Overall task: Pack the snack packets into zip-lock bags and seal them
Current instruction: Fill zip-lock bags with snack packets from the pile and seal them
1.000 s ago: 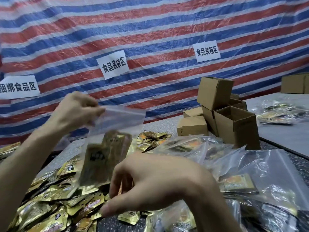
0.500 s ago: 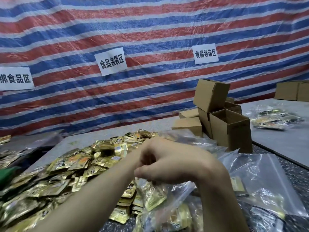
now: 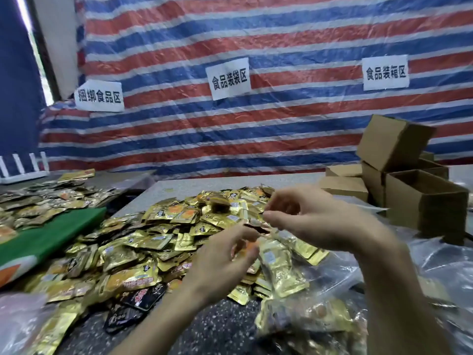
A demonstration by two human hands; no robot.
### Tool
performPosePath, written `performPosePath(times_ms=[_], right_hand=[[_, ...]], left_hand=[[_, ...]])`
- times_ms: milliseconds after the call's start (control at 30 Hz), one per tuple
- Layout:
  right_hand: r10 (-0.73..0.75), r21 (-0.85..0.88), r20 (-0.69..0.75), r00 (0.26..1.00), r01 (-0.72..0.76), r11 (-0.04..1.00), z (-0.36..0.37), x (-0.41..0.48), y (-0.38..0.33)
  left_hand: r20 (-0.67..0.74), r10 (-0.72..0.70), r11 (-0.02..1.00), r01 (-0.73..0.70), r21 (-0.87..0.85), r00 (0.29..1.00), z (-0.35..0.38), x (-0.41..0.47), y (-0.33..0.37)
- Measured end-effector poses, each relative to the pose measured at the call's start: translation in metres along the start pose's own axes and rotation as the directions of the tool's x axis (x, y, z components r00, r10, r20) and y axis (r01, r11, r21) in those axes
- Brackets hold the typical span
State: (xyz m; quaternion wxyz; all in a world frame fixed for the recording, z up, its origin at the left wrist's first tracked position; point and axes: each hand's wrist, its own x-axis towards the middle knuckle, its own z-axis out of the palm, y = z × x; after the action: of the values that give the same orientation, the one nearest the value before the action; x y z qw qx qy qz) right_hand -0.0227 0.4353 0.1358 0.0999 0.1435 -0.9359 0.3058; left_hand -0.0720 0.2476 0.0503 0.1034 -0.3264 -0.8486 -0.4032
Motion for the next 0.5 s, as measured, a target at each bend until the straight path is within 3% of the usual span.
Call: performPosePath(times_ms=[133,233,300,400,433,500], right_hand=[[-0.161,0.041,-0.004,0.987,0.161,0.986,0.018,0.007,-0.019],[-0.235,0.05,0.042,0.971,0.233,0.971,0.032,0.011,-0.032],[-0.254,0.055,0.081,0.964,0.25,0.967,0.041,0.013,-0.038],[-0.283,0.024,0.139,0.949,0.283,0.959,0.049,0.015,-0.048],[-0.288,0.011,0.156,0.945,0.29,0.957,0.051,0.015,-0.051],[-0.294,-0.017,0.178,0.939,0.302,0.953,0.052,0.016,-0.053]], left_hand=[[-0.173,-0.145,0.973,0.173,0.153,0.974,-0.051,-0.063,-0.06],[-0.343,-0.315,0.89,0.401,0.217,0.885,-0.09,-0.103,-0.102],[-0.499,-0.434,0.724,0.62,0.302,0.75,-0.114,-0.132,-0.124],[-0.63,-0.54,0.32,0.828,0.46,0.559,-0.143,-0.168,-0.158],[-0.616,-0.603,0.231,0.85,0.473,0.506,-0.151,-0.178,-0.165],[-0.558,-0.696,0.173,0.86,0.48,0.452,-0.162,-0.193,-0.179]])
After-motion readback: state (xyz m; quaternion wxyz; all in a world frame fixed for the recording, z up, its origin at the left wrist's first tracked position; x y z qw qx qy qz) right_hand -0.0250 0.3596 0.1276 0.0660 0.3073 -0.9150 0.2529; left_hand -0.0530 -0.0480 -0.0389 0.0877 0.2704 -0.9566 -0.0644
